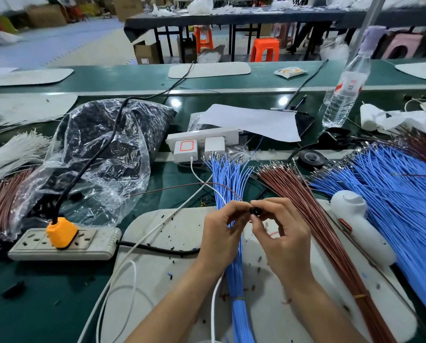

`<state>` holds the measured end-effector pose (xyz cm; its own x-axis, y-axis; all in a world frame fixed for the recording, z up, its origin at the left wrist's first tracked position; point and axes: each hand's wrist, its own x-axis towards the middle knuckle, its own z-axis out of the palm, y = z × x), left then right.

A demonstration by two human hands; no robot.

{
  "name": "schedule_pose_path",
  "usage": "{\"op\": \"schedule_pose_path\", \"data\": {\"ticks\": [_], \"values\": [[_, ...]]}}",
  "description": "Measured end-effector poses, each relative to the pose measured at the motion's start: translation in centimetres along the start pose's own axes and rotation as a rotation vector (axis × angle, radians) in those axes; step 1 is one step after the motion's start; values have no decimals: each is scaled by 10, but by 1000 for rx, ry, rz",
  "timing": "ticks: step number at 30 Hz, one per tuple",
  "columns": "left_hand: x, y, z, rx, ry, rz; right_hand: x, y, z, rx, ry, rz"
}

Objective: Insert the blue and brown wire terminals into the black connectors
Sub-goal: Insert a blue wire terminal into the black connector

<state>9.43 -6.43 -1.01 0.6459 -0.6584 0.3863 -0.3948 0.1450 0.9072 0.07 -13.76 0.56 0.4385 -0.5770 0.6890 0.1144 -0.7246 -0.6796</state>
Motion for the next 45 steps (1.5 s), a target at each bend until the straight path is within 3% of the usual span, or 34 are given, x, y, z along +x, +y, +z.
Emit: {"op": "schedule_pose_path", "data": {"ticks": [5,18,22,26,31,35,39,45], "values": [[0,0,0,-1,1,-2,-1,1,0,38,5,61],[1,-3,-3,-45,-51,-39,-3,1,-4,40,29,-37],[1,-2,-4,20,-76,-18,-2,2,-3,120,47,78],[3,3,-7,25,-159,57,1,5,-2,90,-7,79],[9,-3,-18,-22,209,83,1,9,-2,-5,-160,237],[19,-14,-35,-78,451,62,-1,13,6,-357,-518,461],[18,-16,-31,-65,434,43,6,8,13,-282,-536,646],[14,-12,-22,-32,327,52,7,10,6,-125,-432,685]]}}
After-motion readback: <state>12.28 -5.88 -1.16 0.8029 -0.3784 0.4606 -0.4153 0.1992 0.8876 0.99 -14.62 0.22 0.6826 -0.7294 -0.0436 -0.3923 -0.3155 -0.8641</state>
